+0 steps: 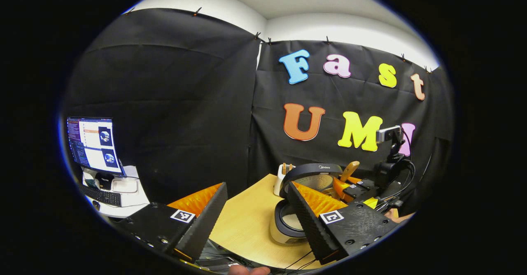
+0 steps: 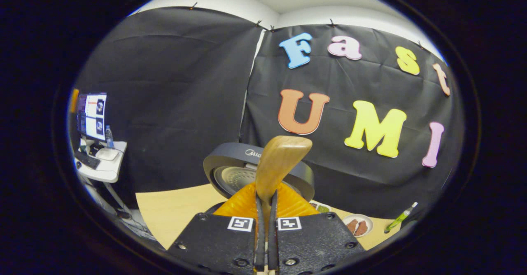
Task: Close the left gripper, press the button to open the rice cooker; take a wooden spoon from the chopstick holder with the right hand, scoop a spoonful of rice and pour it into the rice cooker, then put the wooden spoon back into the chopstick holder.
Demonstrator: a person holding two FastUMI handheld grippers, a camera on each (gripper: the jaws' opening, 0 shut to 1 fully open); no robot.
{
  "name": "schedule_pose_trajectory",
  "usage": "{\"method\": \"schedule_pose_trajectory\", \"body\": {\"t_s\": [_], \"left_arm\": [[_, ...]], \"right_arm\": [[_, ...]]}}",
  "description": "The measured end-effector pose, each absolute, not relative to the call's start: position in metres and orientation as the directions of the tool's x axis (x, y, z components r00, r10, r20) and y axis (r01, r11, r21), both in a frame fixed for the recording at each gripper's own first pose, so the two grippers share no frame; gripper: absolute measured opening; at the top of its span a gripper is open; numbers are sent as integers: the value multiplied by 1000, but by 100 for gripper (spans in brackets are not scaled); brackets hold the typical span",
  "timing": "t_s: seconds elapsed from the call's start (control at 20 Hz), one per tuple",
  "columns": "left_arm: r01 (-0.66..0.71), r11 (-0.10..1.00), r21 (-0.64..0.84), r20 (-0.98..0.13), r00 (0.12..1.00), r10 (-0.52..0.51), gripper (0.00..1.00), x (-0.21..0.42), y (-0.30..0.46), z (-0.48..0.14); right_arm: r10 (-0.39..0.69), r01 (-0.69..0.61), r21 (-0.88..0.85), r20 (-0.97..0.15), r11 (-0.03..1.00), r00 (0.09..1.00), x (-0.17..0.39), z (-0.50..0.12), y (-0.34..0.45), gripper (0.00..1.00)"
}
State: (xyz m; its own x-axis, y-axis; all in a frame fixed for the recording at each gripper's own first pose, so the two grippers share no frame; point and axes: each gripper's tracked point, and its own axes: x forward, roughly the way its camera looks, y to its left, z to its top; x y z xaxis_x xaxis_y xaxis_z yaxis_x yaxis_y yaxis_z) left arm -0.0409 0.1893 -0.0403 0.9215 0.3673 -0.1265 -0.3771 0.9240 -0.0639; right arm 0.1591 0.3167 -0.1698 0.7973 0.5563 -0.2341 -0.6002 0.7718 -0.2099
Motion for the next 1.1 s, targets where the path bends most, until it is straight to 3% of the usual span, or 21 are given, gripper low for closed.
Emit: {"method": "schedule_pose_trajectory", "body": {"t_s": [0.45,0.8,0.95,1.1], "left_arm": [[-205,978,-32,-115,973,200,95,-1,139,-43],[-2,999,-32,-115,993,-2,95,37,65,-51],[49,998,-34,-118,992,-52,95,52,40,-53],[77,997,-32,-126,989,-80,95,66,21,-59]], "right_arm": [[458,-456,59,-199,888,866,151,-105,216,8],[197,-180,108,-178,978,964,152,-83,56,8],[76,-60,94,-184,994,980,152,-86,-15,5],[-20,39,92,-202,995,979,163,-99,-74,8]]}}
